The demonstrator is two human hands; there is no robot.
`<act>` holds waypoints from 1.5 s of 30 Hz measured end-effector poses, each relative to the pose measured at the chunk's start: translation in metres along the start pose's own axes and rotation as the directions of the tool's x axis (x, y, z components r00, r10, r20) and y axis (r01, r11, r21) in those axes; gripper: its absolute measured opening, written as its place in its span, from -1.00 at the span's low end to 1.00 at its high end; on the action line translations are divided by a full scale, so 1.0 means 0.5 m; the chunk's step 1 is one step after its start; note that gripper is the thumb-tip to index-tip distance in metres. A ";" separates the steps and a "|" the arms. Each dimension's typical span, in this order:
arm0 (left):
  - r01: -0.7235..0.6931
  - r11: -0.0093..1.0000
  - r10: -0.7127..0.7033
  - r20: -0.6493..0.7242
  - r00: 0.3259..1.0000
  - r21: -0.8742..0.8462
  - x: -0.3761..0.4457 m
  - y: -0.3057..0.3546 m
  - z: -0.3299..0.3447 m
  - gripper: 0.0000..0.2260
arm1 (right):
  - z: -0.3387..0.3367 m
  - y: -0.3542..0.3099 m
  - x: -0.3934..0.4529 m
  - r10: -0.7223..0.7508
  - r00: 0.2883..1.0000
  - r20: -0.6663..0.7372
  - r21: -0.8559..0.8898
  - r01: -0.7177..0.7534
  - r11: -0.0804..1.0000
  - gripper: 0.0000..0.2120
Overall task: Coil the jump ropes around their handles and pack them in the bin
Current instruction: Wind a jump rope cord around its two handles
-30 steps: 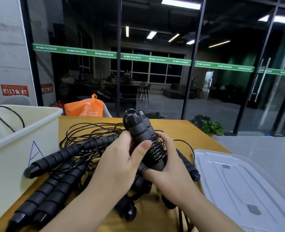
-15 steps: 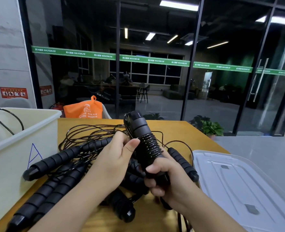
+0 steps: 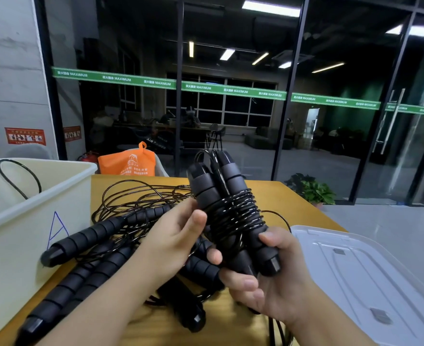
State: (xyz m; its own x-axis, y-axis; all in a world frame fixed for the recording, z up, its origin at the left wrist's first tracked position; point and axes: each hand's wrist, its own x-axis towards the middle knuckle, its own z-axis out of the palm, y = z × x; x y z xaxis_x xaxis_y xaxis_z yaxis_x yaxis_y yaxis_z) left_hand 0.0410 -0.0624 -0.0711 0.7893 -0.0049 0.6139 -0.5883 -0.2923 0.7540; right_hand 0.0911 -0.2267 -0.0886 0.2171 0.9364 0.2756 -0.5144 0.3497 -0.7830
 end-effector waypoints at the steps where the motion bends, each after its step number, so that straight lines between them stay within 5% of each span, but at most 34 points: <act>1: 0.014 1.000 -0.014 -0.011 1.000 -0.008 0.002 -0.003 0.000 -0.31 | -0.004 0.001 -0.001 -0.001 1.000 -0.004 0.009 0.001 1.000 -0.51; 9: 0.179 0.974 -0.175 0.042 0.984 -0.139 -0.003 0.006 -0.015 -0.66 | -0.011 0.002 -0.002 -0.016 1.000 -0.024 -0.058 0.014 0.998 -0.49; 15: 0.074 0.952 -0.032 -0.146 0.989 0.296 -0.005 -0.015 -0.016 -0.61 | -0.012 0.002 -0.004 -0.034 0.995 -0.095 -0.008 0.034 0.999 -0.49; 19: 0.193 0.981 -0.192 -0.046 0.980 0.012 -0.003 -0.007 -0.005 -0.67 | -0.005 -0.001 -0.004 -0.092 0.980 -0.179 -0.036 0.086 0.996 -0.53; 21: 0.246 0.966 -0.244 0.032 0.969 -0.076 -0.002 -0.006 -0.005 -0.54 | -0.004 -0.001 -0.004 -0.079 0.983 -0.168 -0.067 0.069 0.995 -0.53; 25: 0.233 0.970 -0.234 -0.012 0.972 -0.068 -0.004 -0.007 0.002 -0.44 | 0.002 -0.002 -0.005 -0.059 0.983 -0.172 -0.068 0.048 0.997 -0.54; 28: 0.260 0.964 -0.249 -0.172 0.953 0.048 -0.002 -0.002 0.005 -0.53 | 0.016 -0.005 0.000 -0.149 0.900 -0.410 -0.205 0.068 0.976 -0.50; 31: 0.250 0.943 -0.184 -0.280 0.942 0.221 -0.006 0.000 0.006 -0.56 | 0.020 -0.011 0.001 -0.440 0.726 -0.529 -0.687 -0.061 0.724 -0.32; 37: 0.226 0.908 -0.103 -0.334 0.937 0.354 -0.012 -0.019 0.029 -0.49 | 0.025 0.006 0.005 -0.561 0.757 -0.335 -0.939 -0.314 0.136 -0.14; 40: 0.236 0.910 -0.114 -0.342 0.933 0.341 -0.014 -0.017 0.038 -0.48 | 0.011 0.013 0.011 -0.581 0.741 -0.338 -0.914 -0.406 0.013 0.11; 45: 0.193 0.920 -0.087 -0.299 0.950 0.343 -0.015 -0.010 0.043 -0.54 | 0.013 0.011 0.004 -0.672 0.712 -0.203 -0.926 -0.364 -0.105 -0.07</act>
State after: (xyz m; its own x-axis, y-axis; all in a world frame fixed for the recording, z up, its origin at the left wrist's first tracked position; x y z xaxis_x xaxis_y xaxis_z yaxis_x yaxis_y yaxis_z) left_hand 0.0415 -0.0814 -0.0844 0.7488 0.3073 0.5873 -0.3287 -0.5973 0.7316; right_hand 0.0832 -0.2227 -0.0889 0.6689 0.4260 0.6092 0.7431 -0.4033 -0.5340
